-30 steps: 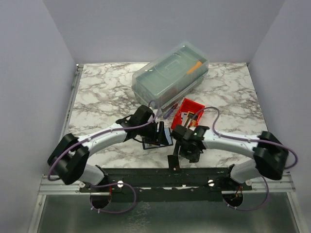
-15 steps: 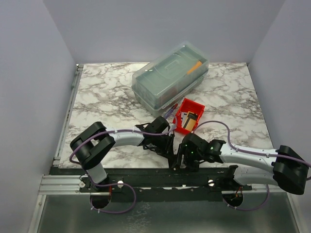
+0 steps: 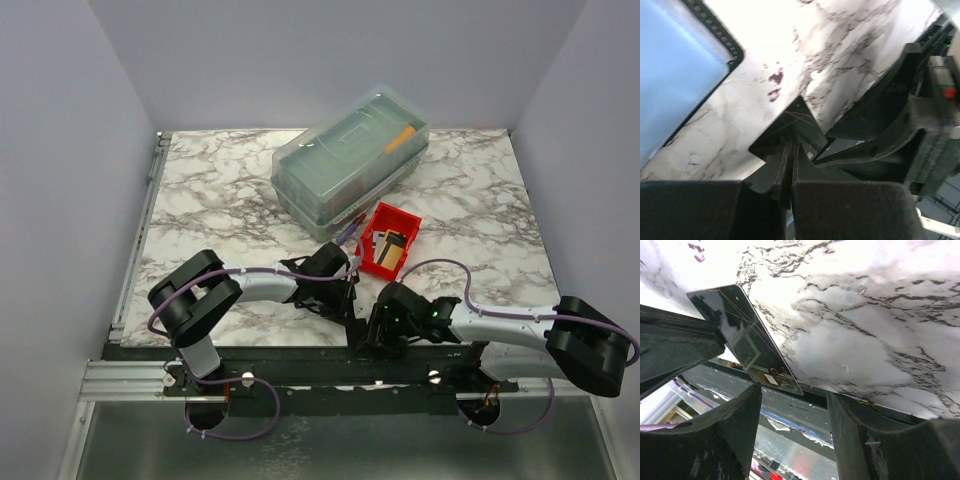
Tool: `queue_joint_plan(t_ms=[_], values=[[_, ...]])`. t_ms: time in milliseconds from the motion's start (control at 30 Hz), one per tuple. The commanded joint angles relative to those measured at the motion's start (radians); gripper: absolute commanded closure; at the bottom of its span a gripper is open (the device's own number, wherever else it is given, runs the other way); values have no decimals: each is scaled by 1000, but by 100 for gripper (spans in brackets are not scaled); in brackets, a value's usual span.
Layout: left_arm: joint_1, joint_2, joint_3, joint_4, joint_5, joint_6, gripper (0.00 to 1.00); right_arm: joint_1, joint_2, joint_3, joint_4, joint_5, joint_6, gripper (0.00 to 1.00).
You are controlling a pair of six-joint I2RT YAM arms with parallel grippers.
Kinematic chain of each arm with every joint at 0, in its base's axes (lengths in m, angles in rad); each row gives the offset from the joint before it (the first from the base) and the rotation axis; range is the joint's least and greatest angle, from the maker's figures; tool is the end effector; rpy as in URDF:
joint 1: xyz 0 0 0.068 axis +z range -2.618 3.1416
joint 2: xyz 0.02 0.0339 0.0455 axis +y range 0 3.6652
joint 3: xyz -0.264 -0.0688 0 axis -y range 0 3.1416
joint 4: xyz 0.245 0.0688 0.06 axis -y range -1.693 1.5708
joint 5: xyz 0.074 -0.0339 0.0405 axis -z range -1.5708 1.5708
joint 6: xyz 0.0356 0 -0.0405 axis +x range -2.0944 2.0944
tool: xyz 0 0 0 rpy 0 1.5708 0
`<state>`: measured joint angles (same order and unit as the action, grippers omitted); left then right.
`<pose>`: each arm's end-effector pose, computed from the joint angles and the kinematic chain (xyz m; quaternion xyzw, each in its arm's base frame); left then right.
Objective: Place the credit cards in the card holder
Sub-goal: Pick up the credit card from the center of the board.
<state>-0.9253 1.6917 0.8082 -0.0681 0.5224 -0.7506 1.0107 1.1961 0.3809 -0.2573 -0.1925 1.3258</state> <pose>0.1750 -0.2619 0.1389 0.1587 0.9098 -0.3833 0.0141 0.0936 0.1621 0.1263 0.1279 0.9564 0.2623 0.0105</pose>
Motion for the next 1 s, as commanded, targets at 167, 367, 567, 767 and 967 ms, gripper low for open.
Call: queue_joint_plan(t_ms=[167,367,567,767,967], values=[[-6,34,-58,12,-69,-21,100,2,29,-13,103,24,53,43],[-6,31,-66,11,-72,-21,100,2,49,6,134,28,49,44],[-7,21,-70,11,-79,-20,100,2,14,13,128,49,69,50],[-6,18,-70,13,-76,-21,100,2,-32,-12,132,62,98,54],[-6,10,-67,13,-63,-23,100,2,-48,-53,181,64,141,60]])
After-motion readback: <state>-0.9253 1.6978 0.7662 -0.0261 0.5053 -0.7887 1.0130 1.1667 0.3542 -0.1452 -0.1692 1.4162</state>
